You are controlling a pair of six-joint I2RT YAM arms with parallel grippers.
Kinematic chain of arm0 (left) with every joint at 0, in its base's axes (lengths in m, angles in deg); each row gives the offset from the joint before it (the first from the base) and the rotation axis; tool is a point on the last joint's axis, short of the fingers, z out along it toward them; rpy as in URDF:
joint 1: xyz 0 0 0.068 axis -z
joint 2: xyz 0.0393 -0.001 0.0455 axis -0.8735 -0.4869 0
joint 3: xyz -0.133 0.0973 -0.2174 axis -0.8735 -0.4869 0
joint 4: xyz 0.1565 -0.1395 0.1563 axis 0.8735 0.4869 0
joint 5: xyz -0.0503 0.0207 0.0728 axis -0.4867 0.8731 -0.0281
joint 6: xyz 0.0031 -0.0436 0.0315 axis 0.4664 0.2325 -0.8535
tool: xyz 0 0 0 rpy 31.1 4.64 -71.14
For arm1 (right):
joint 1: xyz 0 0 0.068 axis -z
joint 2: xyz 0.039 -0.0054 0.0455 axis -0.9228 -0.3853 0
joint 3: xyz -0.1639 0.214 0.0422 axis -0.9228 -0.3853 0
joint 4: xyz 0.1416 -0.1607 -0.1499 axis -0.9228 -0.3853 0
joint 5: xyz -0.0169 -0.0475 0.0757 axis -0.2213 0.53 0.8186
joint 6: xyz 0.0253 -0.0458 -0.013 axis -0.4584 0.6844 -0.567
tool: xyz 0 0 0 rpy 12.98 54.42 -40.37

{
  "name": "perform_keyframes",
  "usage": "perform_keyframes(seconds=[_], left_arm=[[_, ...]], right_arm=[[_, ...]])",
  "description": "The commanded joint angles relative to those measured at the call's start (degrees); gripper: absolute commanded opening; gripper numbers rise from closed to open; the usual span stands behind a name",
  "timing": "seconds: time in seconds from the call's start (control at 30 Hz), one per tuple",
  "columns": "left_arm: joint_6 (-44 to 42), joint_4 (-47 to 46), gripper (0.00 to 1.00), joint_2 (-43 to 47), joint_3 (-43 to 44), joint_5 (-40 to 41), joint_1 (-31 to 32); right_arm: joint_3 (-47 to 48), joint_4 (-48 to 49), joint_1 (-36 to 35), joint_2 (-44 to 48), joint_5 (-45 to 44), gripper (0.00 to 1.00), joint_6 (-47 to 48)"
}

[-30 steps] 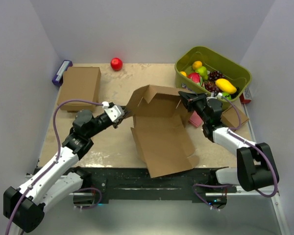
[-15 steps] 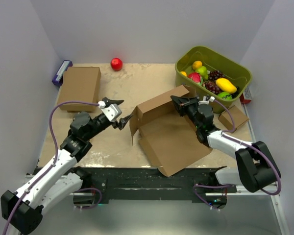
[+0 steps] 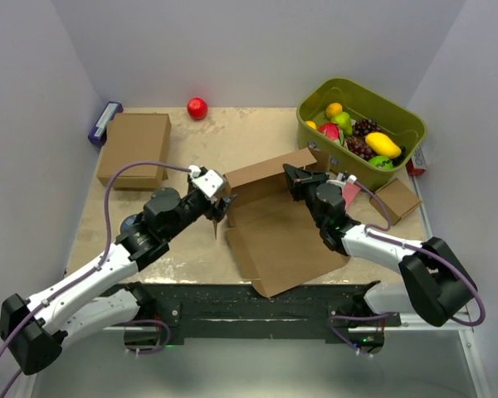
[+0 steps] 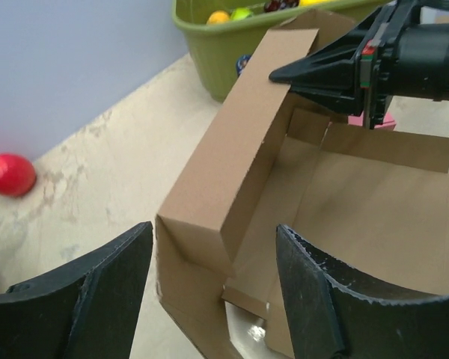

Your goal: Fold the paper box

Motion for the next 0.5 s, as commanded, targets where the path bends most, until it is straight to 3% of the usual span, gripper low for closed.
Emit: perform_keyframes(seconds=[0.0, 0.47], left_arm=[[5.0, 2.4, 0.71, -2.2, 3.6, 9.6, 1.8], [7.4, 2.8, 0.64, -12.7, 6.7, 15.5, 2.1]], right_arm=[[2.9, -1.7, -1.5, 0.4, -8.8, 0.0, -2.5], [3.3, -2.8, -4.3, -1.9, -12.0, 0.0, -5.5]])
